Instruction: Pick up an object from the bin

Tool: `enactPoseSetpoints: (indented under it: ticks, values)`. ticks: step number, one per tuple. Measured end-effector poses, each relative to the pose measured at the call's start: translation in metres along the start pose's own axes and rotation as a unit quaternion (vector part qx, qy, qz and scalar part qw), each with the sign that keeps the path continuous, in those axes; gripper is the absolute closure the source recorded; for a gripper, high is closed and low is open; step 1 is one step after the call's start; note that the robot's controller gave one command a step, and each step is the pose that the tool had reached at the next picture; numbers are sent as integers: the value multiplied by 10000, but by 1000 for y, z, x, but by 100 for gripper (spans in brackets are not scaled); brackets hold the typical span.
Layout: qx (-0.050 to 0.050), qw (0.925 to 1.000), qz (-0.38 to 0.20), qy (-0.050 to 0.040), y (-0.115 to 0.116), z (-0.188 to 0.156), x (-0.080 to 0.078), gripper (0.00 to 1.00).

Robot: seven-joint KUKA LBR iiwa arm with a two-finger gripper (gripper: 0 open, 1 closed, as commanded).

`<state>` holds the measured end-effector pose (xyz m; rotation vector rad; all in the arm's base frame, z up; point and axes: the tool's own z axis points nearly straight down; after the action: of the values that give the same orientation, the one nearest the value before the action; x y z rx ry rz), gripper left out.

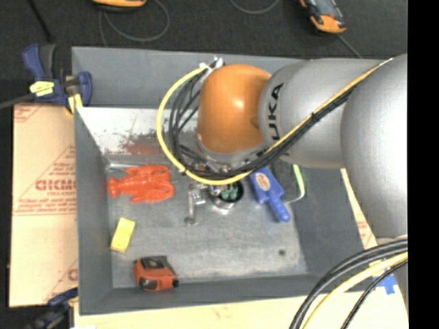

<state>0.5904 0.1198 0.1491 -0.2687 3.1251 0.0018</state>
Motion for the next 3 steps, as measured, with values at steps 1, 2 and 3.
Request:
enactPoseSetpoints:
  ticks: [1,2,3]
  values:
    - [-9,9997,-238,7,-36,10,8,0]
    - [14,9976,-690,-6,-89,11,-26,0]
    - [12,9930,-1184,-7,-108,26,-33,0]
